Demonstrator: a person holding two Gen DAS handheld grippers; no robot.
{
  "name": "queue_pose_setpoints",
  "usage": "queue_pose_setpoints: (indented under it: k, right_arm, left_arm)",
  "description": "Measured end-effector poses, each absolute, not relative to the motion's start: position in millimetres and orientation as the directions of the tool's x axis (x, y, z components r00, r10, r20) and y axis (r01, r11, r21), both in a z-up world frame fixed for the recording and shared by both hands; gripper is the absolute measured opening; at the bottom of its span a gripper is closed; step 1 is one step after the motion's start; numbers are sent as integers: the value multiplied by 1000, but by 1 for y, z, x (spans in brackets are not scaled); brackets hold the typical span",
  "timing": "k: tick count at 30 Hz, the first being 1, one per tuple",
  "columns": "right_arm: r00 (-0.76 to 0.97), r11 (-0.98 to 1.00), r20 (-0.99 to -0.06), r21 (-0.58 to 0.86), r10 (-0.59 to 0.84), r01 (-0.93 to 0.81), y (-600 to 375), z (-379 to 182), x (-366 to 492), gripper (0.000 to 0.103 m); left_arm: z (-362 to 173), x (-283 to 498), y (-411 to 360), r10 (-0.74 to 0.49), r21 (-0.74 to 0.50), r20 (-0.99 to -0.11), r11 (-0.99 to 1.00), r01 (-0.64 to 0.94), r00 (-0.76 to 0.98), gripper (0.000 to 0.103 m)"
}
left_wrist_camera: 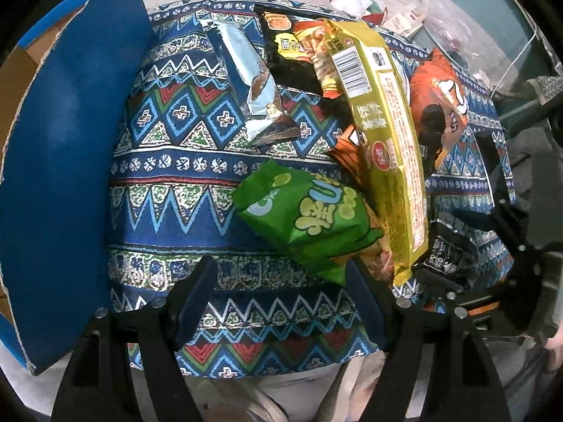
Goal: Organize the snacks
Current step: 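Grasp the silver foil pack with the left tool while the right tool grasps the black packet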
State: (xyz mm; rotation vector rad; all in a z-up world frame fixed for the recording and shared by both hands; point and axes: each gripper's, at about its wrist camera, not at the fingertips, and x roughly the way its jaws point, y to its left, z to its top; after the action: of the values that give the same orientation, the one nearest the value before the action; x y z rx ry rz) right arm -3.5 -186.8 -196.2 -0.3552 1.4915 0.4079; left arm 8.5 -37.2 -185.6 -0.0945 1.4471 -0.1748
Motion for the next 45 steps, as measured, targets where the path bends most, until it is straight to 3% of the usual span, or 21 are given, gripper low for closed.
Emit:
queue_pose_setpoints:
  k: [7,11,23,35,45]
  right_arm:
    - [-21,919,-998,69,66,-389,-202,-204,7,81]
    - [-29,937,-996,85,80,-340,-215,-206,21,67]
    - [105,989,-988,98,110,-110,-275,-172,29,66]
    - [262,989,-954,136,146,-54,-287,-119,30,66]
    - [345,986,-923,159,167,-54,-271,-112,42,66]
  left_arm:
    - [-188,15,-49,-206,-202,-973,978,47,107,79]
    - [-193,22,-55,-236,-237,-967,971,-4,100,82]
    - [-194,25,-54,-288,-299,-953,946,-127,95,83]
    - [-182,47,-16,-232,-275,-954,930,-242,192,83]
    - [-181,95,-16,-108,-151,-968,972,-181,228,83]
